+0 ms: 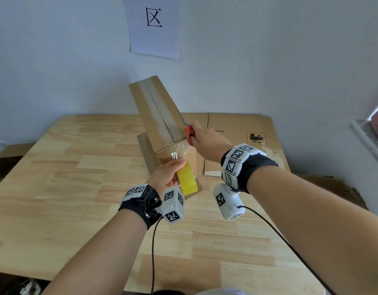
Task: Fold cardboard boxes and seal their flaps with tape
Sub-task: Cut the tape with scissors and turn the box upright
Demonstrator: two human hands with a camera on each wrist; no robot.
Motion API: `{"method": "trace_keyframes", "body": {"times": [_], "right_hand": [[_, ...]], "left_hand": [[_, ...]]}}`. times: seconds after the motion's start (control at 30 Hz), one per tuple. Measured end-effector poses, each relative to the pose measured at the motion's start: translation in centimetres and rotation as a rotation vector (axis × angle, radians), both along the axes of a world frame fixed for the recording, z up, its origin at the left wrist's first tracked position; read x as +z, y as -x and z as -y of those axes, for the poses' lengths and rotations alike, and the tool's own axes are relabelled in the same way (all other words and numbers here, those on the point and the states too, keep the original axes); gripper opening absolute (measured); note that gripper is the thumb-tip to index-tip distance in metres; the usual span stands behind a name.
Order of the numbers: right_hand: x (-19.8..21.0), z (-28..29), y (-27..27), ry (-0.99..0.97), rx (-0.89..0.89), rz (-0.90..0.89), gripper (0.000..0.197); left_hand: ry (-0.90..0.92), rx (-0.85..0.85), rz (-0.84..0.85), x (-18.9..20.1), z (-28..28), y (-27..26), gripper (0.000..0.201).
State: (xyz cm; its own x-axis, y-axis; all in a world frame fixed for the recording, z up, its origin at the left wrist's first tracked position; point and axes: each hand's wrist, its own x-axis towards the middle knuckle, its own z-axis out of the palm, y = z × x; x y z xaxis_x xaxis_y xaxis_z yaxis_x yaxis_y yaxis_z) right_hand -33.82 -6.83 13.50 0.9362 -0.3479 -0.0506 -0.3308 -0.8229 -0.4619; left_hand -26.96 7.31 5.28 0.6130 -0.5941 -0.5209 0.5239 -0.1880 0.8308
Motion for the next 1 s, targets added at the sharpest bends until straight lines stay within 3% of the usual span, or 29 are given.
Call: {"method": "trace_keyframes", "body": {"times": [0.27,0.43,0.53,0.63,0.7,0.8,0.9,1.0], "right_hand": [[0.2,0.3,0.3,-0.041,-0.002,-0.005,0.020],[0.9,1.5,0.7,-0.156,0.019,0.072,0.017],[0.9,2.9,1.6,-0.305,-0.073,0.127,0.013],[0.2,4.2,2.7,-0.505,-0.082,-0.125,0.012],[-0.5,4.7,3.0,-0.453,-0.036,-0.316,0.008],[-1.1,4.7,2.8,-0.384,-0.001,-0.467,0.005],[-1.0,4.5,2.3,-0.425,0.002,-0.612,0.023],[-0.6,4.5,1.4,-0.325,0.032,-0.721,0.037]], "left_hand": [[-0.003,-0.033,0.022,0.4,-0.1,0.1,0.032],[-0.003,-0.030,0.006,0.2,0.1,-0.3,0.035],[-0.024,-0.058,0.014,0.7,0.2,0.0,0.027],[-0.022,-0.004,-0.033,0.2,0.3,-0.3,0.031],[-0.040,0.000,-0.043,-0.2,0.5,-0.6,0.038],[-0.018,0.023,-0.080,-0.4,0.6,-0.8,0.037],[0.001,0.034,-0.105,-0.7,0.6,-1.1,0.029],[-0.012,0.039,-0.121,-0.8,0.8,-1.2,0.021]]}}
